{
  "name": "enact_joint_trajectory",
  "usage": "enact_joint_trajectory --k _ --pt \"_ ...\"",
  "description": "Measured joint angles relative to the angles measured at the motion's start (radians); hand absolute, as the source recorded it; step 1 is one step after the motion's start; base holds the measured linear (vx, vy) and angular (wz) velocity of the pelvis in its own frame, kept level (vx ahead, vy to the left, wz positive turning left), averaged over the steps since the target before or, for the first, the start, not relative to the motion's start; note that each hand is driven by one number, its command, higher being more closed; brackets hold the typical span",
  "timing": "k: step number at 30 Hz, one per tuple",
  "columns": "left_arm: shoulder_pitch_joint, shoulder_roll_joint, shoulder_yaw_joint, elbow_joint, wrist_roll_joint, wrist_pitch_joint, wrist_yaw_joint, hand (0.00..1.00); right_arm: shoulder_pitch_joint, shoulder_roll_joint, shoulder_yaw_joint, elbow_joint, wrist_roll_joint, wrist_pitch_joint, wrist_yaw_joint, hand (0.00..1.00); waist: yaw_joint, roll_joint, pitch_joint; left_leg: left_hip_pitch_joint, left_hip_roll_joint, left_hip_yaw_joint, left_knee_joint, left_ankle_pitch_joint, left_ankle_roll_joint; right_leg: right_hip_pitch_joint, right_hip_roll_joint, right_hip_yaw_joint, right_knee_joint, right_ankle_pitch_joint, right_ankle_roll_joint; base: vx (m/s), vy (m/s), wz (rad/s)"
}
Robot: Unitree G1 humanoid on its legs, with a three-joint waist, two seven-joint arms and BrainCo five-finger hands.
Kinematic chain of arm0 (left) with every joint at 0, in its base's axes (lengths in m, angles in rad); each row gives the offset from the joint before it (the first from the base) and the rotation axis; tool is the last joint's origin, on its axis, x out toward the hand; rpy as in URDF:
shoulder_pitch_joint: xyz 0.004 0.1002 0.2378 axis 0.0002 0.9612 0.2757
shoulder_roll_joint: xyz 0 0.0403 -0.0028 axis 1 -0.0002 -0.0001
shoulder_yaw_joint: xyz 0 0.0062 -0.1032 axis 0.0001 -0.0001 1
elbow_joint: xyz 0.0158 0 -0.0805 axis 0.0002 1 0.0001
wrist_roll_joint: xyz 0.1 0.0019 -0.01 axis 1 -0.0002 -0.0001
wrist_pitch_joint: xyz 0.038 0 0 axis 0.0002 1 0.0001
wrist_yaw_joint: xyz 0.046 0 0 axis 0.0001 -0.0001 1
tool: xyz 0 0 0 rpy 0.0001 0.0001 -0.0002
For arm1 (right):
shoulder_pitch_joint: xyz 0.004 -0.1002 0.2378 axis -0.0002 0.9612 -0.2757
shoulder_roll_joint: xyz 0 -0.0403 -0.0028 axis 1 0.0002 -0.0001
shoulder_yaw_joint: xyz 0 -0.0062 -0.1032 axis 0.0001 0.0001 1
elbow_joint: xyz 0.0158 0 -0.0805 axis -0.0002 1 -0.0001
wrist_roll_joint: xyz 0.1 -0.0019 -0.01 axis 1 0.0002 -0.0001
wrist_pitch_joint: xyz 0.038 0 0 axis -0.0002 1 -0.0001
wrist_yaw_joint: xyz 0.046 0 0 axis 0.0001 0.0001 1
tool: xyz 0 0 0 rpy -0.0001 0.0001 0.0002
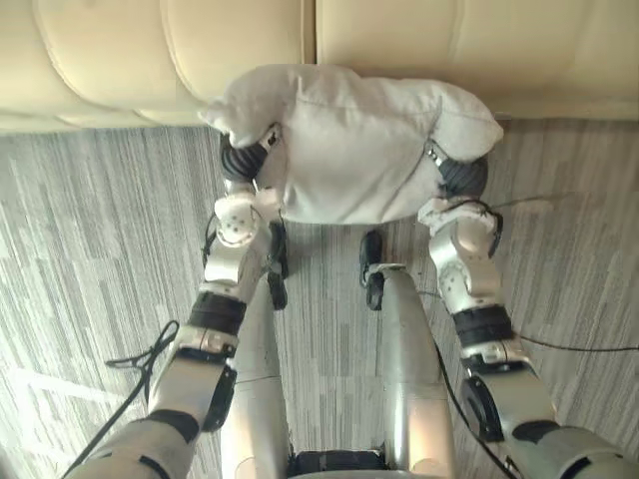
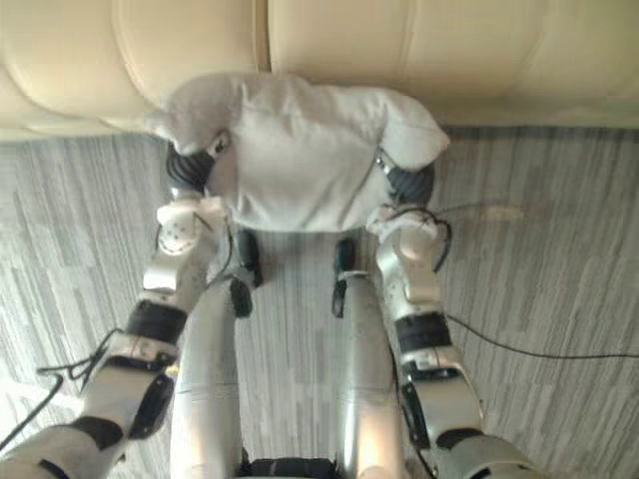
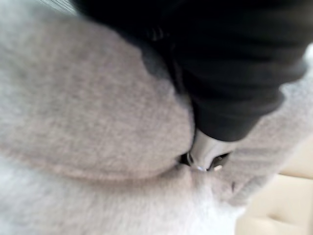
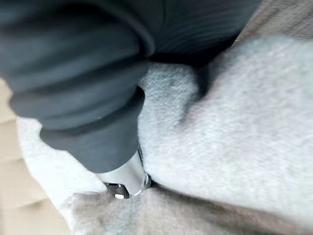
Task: Pick up cushions and gather them together orderly.
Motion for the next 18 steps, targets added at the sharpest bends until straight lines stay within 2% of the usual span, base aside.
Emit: enact_joint_trajectory --k 2,4,5,6,9,10,13,18 --pt "0.115 -0.041 -0.026 -0.046 0.011 -0.005 -0.001 1.00 0.122 0.008 0.002 -0.071 -0.042 -0.008 0.000 1.00 -0.001 0.000 -0.083 0.062 -0.007 0.005 -0.051 0.003 -0.005 0.060 -0.002 -0.003 -0.045 0.002 -0.002 0.13 -0.019 0.00" --pt "0.215 -0.075 -0.054 -0.104 0.017 -0.005 -0.004 1.00 0.239 0.011 0.002 -0.169 -0.079 -0.010 0.001 1.00 -0.001 -0.001 -0.096 0.181 -0.012 0.008 -0.093 0.006 -0.013 0.182 -0.006 -0.012 -0.087 0.000 -0.001 0.17 -0.010 0.04" --pt "0.254 -0.084 -0.064 -0.121 0.018 -0.005 -0.007 1.00 0.286 0.019 0.002 -0.199 -0.088 -0.015 0.003 1.00 0.000 -0.003 -0.122 0.212 -0.013 0.008 -0.112 0.006 -0.013 0.214 -0.008 -0.015 -0.106 0.000 0.000 0.21 0.003 0.07" --pt "0.317 -0.088 -0.089 -0.140 0.024 -0.005 -0.020 1.00 0.368 0.031 0.002 -0.240 -0.108 -0.022 0.008 1.00 0.001 -0.003 -0.173 0.262 -0.018 0.009 -0.146 0.006 -0.013 0.267 -0.010 -0.022 -0.141 -0.002 0.002 0.18 0.009 0.09" --pt "0.418 -0.089 -0.119 -0.178 0.038 -0.004 -0.052 1.00 0.504 0.036 0.003 -0.302 -0.115 -0.027 0.037 1.00 0.002 -0.002 -0.211 0.395 -0.033 0.012 -0.214 0.004 -0.012 0.403 -0.021 -0.033 -0.207 -0.009 0.014 0.17 0.020 0.10" --pt "0.472 -0.088 -0.129 -0.205 0.053 -0.004 -0.068 1.00 0.568 0.037 0.007 -0.318 -0.114 -0.030 0.055 1.00 0.004 -0.002 -0.248 0.440 -0.037 0.017 -0.245 0.004 -0.012 0.451 -0.024 -0.034 -0.240 -0.009 0.014 0.17 0.045 0.02" --pt "0.575 -0.078 -0.142 -0.275 0.076 -0.004 -0.093 1.00 0.679 0.037 0.029 -0.345 -0.114 -0.037 0.091 1.00 0.012 0.004 -0.307 0.527 -0.037 0.037 -0.288 -0.003 -0.002 0.543 -0.024 -0.030 -0.309 -0.002 0.024 0.13 0.053 -0.10" --pt "0.670 -0.062 -0.142 -0.330 0.096 -0.004 -0.120 1.00 0.755 0.037 0.052 -0.345 -0.114 -0.038 0.133 1.00 0.034 0.018 -0.364 0.626 -0.029 0.064 -0.320 -0.028 0.006 0.660 -0.013 -0.008 -0.417 0.033 0.043 0.10 0.080 -0.19"
